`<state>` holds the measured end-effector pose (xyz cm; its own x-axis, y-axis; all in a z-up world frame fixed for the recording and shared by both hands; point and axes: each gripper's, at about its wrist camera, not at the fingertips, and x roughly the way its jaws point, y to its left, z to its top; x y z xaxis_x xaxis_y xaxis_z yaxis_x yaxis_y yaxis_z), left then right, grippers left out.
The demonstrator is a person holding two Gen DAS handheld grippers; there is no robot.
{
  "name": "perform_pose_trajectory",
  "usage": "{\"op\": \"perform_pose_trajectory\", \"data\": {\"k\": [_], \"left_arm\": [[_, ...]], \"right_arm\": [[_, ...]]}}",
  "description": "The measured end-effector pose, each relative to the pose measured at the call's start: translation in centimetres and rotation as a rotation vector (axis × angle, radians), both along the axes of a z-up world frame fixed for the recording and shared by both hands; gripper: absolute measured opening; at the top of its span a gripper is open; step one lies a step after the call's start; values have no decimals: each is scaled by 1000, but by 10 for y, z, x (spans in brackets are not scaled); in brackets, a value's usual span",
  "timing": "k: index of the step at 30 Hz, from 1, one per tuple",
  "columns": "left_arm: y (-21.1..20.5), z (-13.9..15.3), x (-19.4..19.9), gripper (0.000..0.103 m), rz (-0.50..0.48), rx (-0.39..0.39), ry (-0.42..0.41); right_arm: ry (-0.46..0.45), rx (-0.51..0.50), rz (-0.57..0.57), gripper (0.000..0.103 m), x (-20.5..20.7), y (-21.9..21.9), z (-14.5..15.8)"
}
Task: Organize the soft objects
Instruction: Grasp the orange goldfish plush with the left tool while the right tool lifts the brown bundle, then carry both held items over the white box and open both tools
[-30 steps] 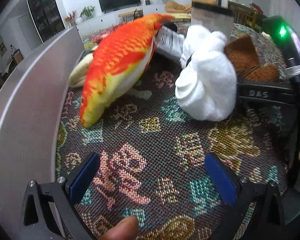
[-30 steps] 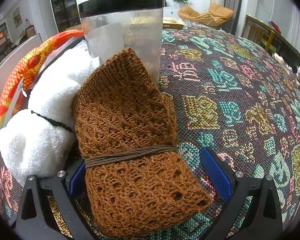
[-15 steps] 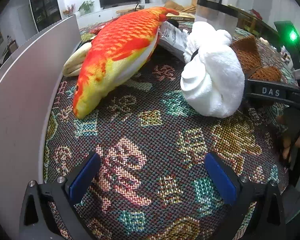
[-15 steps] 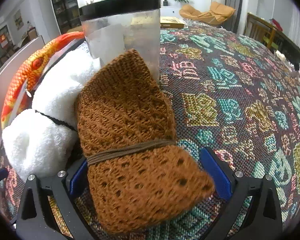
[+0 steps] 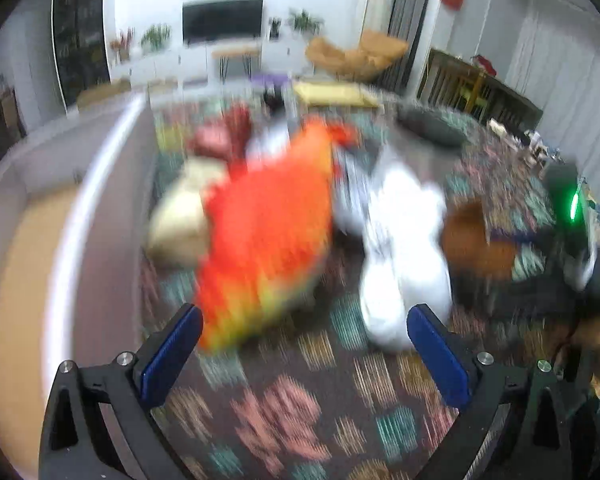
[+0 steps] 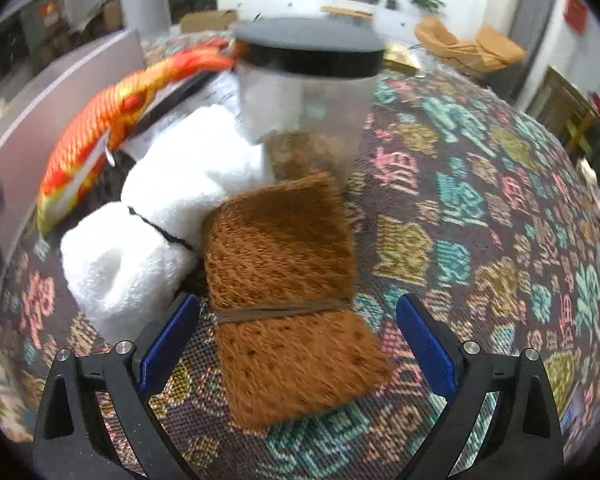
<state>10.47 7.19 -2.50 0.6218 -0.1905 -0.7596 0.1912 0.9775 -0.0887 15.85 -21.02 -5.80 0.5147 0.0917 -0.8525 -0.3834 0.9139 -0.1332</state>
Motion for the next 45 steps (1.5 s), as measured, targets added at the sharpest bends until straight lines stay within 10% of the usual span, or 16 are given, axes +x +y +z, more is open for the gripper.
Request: {"op": "perform_pose_trajectory", "data": {"k": [2, 7, 8, 9, 14, 22, 35, 37, 39, 45], "left_arm": [[0, 2, 33, 102, -26, 43, 29], [-13, -32, 89, 101, -55, 185, 149], [-17, -36, 91, 86, -73, 178, 159], [-17, -40, 93, 49, -96, 145, 183], [13, -18, 77, 32, -74, -96, 178], [72, 63, 13, 32, -83, -336, 50], [213, 107, -84, 35, 230, -130, -111], [231, 101, -95, 48, 310, -80, -102], [240, 95, -98, 92, 361, -45, -97], [250, 85, -102, 100, 452, -72, -150]], "right_arm": [[38, -16, 4, 70, 0, 2, -6], [13, 125, -74, 69, -20, -28, 15], [6, 168, -98, 69, -25, -38, 23], [-1, 219, -125, 69, -32, -51, 32], [-40, 319, -181, 70, -46, -83, 68], [-38, 412, -114, 70, -63, -55, 102], [153, 696, 280, 71, -83, 178, 134], [174, 706, 335, 76, -86, 218, 134], [178, 706, 359, 87, -88, 245, 132], [126, 666, 322, 87, -88, 243, 126]]}}
